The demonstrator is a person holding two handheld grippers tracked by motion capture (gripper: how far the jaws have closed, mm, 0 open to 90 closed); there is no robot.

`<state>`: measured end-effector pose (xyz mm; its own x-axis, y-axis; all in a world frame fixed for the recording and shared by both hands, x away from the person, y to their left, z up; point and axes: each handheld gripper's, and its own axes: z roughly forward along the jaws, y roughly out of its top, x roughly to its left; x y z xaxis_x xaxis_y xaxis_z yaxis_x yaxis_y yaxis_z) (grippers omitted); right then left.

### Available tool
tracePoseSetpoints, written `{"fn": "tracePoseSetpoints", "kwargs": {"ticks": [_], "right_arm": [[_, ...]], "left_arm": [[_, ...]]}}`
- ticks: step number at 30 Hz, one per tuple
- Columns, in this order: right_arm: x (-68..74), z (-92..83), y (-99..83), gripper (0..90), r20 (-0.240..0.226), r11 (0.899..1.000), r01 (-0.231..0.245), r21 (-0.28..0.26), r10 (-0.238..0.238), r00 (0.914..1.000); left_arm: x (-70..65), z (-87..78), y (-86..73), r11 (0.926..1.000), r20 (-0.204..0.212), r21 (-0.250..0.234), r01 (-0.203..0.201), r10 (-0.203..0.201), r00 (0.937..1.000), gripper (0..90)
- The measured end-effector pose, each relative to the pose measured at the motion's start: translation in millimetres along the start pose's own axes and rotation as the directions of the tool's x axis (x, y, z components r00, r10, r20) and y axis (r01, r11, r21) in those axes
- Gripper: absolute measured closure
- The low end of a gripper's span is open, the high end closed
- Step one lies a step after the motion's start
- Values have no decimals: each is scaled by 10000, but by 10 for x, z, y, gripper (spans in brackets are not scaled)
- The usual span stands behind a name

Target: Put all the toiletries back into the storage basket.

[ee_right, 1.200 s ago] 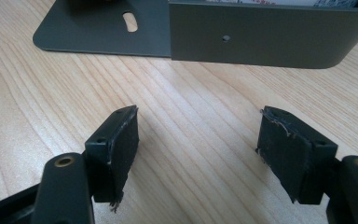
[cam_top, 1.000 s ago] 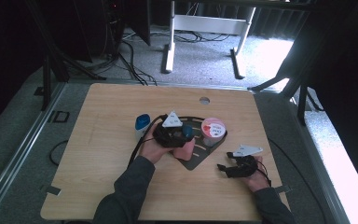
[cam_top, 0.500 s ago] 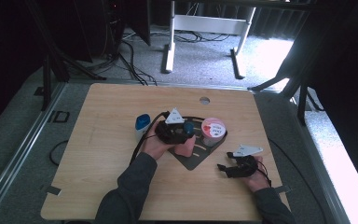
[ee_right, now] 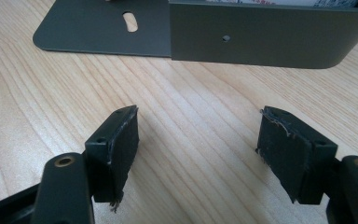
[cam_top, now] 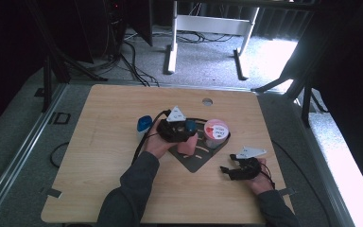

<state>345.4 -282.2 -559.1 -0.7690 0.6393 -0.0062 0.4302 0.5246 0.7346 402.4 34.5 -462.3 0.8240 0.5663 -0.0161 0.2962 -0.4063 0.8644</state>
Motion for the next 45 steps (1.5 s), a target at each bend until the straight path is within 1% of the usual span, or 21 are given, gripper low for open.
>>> {"fn": "tracePoseSetpoints", "kwargs": {"ticks": [5,8,14,27,37,45], "right_arm": [[0,0,0,288,1,10000,4,-5,-4,10000],[0,0,0,288,-2,10000,4,-5,-4,10000],[1,0,0,289,-4,10000,0,-1,0,10000],[0,0,0,288,-7,10000,3,0,-3,10000],[1,0,0,288,-5,10000,2,-3,-2,10000],[1,0,0,288,-5,10000,1,-3,-1,10000]], "left_arm": [[16,28,36,10000,-95,46,-68,69,9999,530],[23,43,34,10000,-140,3,29,-29,9999,529],[44,82,22,9999,-184,90,115,-114,9998,529],[97,141,44,9998,-305,127,139,-135,9994,529],[135,234,66,9996,-371,204,171,-164,9992,530],[169,275,71,9993,-526,104,345,-339,9980,529]]}}
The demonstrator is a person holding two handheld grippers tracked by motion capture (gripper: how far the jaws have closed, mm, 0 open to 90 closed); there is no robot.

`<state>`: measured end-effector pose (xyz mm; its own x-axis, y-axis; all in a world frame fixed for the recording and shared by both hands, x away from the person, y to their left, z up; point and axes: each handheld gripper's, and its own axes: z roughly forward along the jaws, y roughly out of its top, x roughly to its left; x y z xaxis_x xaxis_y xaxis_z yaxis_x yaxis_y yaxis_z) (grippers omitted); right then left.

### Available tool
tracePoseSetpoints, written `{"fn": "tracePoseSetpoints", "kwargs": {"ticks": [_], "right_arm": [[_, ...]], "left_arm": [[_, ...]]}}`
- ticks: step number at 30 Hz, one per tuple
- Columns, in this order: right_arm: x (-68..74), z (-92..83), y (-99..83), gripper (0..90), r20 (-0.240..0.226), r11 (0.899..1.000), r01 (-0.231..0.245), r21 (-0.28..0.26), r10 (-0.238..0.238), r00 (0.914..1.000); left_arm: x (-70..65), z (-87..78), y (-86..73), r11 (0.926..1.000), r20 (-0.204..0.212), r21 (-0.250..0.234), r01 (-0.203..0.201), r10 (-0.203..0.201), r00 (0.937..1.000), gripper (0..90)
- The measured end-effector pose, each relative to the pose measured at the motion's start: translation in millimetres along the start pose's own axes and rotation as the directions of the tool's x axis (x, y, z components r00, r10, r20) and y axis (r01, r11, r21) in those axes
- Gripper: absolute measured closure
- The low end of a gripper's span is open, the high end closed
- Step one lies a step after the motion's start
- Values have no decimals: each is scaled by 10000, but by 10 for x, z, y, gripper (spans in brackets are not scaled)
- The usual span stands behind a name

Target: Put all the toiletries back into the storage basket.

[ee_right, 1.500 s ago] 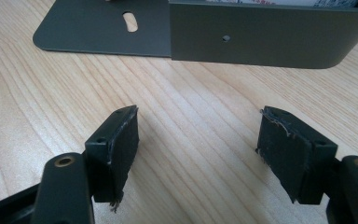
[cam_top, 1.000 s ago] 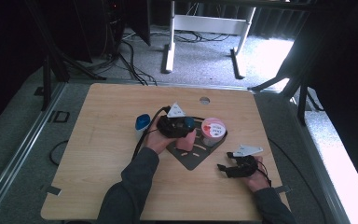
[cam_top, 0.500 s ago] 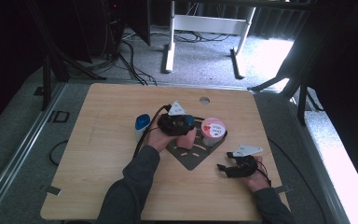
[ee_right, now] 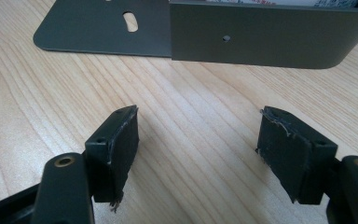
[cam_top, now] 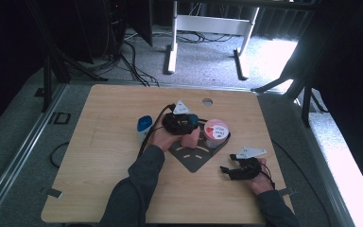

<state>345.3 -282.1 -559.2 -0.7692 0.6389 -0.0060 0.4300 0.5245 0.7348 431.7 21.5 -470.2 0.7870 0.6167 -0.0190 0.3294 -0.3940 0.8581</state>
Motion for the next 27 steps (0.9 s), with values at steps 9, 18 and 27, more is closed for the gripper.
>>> {"fn": "tracePoseSetpoints", "kwargs": {"ticks": [9,18,27], "right_arm": [[0,1,0,288,-14,10000,18,-1,-18,10000],[11,16,16,287,-58,10000,61,20,-61,10000],[17,23,21,287,-78,9999,107,7,-107,9999]], "left_arm": [[40,102,73,10000,-79,60,75,-75,9999,529],[53,163,85,9997,-273,-152,195,-199,9994,530],[57,256,163,10000,-470,14,23,-23,9989,530]]}}
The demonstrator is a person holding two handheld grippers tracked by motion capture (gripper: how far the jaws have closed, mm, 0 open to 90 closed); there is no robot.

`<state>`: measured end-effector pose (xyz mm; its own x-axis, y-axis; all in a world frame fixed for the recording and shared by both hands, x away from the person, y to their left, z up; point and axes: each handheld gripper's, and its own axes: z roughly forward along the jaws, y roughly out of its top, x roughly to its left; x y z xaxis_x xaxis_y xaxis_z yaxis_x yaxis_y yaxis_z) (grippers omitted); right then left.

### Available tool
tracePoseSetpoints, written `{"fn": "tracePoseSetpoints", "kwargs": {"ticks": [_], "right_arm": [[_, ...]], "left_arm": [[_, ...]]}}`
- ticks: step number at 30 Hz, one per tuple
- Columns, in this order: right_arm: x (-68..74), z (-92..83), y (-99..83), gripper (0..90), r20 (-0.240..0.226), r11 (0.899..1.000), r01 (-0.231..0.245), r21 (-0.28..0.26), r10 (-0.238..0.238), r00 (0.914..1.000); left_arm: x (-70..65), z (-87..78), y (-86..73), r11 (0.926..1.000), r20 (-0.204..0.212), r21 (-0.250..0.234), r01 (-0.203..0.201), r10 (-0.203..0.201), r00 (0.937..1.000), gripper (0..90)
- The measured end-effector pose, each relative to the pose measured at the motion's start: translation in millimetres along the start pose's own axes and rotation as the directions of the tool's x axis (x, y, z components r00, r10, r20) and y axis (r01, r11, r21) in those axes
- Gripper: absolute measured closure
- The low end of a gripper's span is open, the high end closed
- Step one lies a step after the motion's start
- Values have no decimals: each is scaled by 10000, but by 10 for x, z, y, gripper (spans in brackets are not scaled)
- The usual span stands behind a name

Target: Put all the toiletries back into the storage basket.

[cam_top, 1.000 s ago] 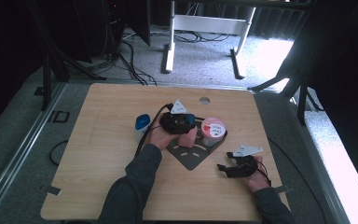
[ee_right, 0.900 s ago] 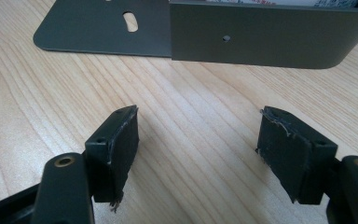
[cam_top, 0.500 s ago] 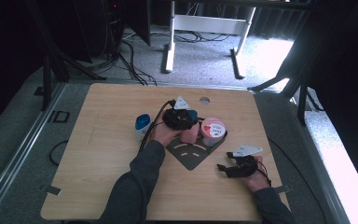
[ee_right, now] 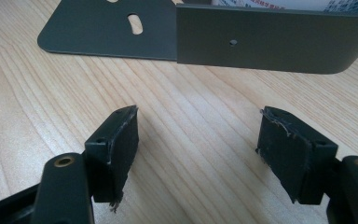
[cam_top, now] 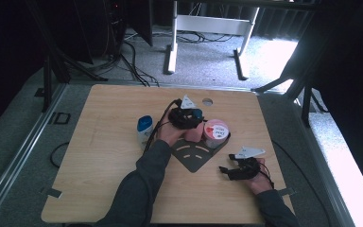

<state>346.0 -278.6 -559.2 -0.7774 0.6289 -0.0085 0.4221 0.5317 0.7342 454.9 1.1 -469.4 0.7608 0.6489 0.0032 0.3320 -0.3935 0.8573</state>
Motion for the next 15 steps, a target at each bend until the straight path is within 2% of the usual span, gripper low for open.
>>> {"fn": "tracePoseSetpoints", "kwargs": {"ticks": [9,15], "right_arm": [[2,-1,0,287,-16,10000,0,6,0,10000],[3,-1,0,287,-16,10000,1,10,-1,10000]], "left_arm": [[44,53,9,9996,-81,-152,242,-244,9997,530],[42,68,15,9997,-192,-161,205,-208,9996,530]]}}
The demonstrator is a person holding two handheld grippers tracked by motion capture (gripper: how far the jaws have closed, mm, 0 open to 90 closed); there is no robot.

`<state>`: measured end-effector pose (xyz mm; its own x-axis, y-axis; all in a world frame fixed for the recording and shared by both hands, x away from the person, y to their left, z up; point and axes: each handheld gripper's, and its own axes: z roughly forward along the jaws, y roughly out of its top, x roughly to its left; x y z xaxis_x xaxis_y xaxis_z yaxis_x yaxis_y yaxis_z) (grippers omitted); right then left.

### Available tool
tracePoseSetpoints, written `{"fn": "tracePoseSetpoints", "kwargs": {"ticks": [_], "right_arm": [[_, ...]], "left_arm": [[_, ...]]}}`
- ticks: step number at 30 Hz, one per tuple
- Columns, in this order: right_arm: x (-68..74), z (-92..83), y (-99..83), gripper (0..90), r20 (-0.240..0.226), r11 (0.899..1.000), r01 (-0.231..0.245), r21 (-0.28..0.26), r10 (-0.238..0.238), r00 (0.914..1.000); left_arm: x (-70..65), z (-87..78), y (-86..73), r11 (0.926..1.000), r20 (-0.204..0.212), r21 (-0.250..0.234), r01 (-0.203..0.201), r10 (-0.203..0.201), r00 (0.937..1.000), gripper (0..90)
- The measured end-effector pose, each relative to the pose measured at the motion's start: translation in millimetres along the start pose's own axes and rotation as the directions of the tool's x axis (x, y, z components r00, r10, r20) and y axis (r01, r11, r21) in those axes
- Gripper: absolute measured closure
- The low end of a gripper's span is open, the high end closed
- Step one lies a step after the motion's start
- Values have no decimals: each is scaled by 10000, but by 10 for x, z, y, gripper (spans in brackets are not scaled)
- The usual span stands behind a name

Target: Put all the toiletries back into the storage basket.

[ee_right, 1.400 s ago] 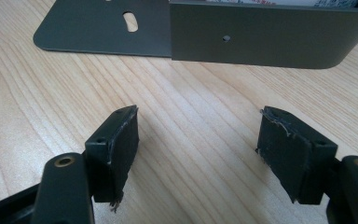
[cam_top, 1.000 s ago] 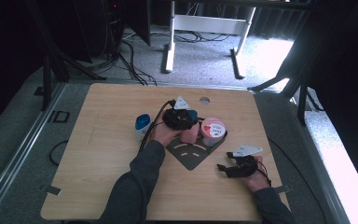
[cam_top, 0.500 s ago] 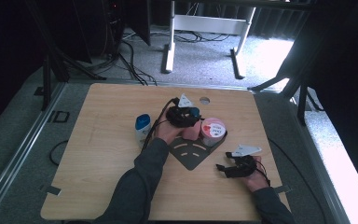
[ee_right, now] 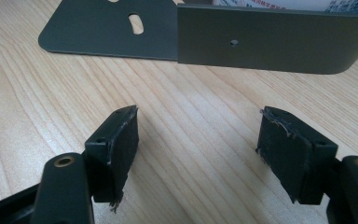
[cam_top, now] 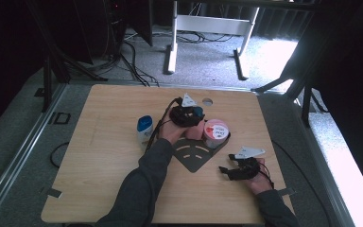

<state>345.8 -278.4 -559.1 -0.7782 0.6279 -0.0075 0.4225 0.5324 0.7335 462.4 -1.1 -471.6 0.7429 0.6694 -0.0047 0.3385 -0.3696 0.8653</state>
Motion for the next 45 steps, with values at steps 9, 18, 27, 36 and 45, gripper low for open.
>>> {"fn": "tracePoseSetpoints", "kwargs": {"ticks": [9,18,27,36,45], "right_arm": [[5,0,-2,287,-19,10000,12,-14,-12,10000],[9,-1,-3,287,-32,10000,7,-17,-7,10000],[10,-1,-3,287,-36,10000,12,-15,-12,10000],[10,-1,-3,287,-30,10000,13,-13,-13,10000],[12,-2,-3,287,-33,10000,9,-13,-9,10000]], "left_arm": [[4,35,16,9999,-85,-94,-91,90,9999,530],[30,41,7,9998,33,-166,-100,100,9999,530],[37,44,-7,9996,79,-285,16,-13,10000,529],[51,30,-25,9996,163,-277,-10,15,9999,527],[21,19,-43,9995,157,-253,-201,205,9997,523]]}}
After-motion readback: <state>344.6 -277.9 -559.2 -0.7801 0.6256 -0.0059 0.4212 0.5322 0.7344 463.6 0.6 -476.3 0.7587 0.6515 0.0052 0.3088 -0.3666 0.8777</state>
